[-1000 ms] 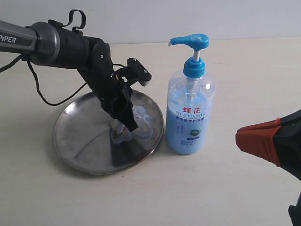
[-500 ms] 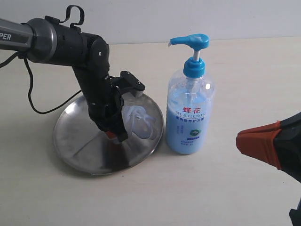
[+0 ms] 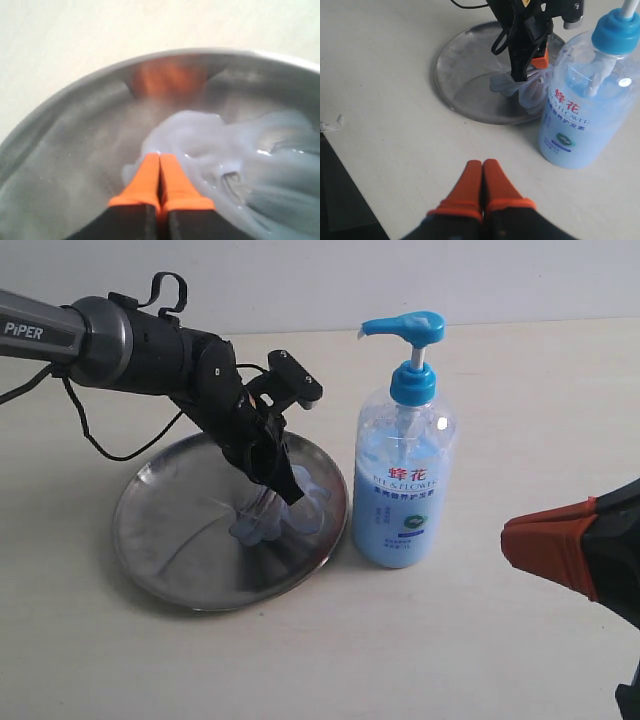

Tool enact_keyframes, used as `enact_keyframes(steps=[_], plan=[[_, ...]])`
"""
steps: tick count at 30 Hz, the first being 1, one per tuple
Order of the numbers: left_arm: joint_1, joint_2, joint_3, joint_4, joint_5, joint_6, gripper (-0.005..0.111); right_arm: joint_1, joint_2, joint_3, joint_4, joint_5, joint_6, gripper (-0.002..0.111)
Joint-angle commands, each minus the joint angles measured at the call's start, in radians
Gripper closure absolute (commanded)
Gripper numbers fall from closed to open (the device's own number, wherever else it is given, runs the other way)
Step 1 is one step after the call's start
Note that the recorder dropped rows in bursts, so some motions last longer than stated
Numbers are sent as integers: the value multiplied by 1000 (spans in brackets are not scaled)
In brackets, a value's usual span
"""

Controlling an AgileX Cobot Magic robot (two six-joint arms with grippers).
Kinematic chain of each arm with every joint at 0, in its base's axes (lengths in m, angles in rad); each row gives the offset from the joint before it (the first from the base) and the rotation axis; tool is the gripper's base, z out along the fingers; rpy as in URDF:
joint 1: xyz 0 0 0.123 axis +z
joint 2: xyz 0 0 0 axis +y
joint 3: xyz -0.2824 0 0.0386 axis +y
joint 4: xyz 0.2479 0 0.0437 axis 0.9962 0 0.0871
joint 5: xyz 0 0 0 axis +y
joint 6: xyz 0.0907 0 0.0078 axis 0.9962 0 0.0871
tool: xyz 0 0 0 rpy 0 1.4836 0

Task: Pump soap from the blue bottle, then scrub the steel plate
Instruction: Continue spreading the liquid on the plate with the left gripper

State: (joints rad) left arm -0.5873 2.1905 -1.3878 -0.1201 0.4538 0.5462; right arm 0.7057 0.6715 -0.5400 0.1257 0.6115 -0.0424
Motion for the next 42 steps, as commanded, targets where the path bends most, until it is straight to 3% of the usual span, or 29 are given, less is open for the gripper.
enact_keyframes(steps=[1, 24, 30, 42], plan=[[-2, 39, 25, 8, 50, 18, 107, -2, -7, 0, 5, -15, -9, 108], [-2, 39, 25, 1, 545, -2, 107, -2, -7, 0, 5, 12, -9, 108], [-2, 39, 25, -17, 514, -4, 107, -2, -7, 0, 5, 12, -9, 108], [-2, 39, 25, -86, 229, 34, 107, -2, -7, 0, 12, 10, -9, 108]])
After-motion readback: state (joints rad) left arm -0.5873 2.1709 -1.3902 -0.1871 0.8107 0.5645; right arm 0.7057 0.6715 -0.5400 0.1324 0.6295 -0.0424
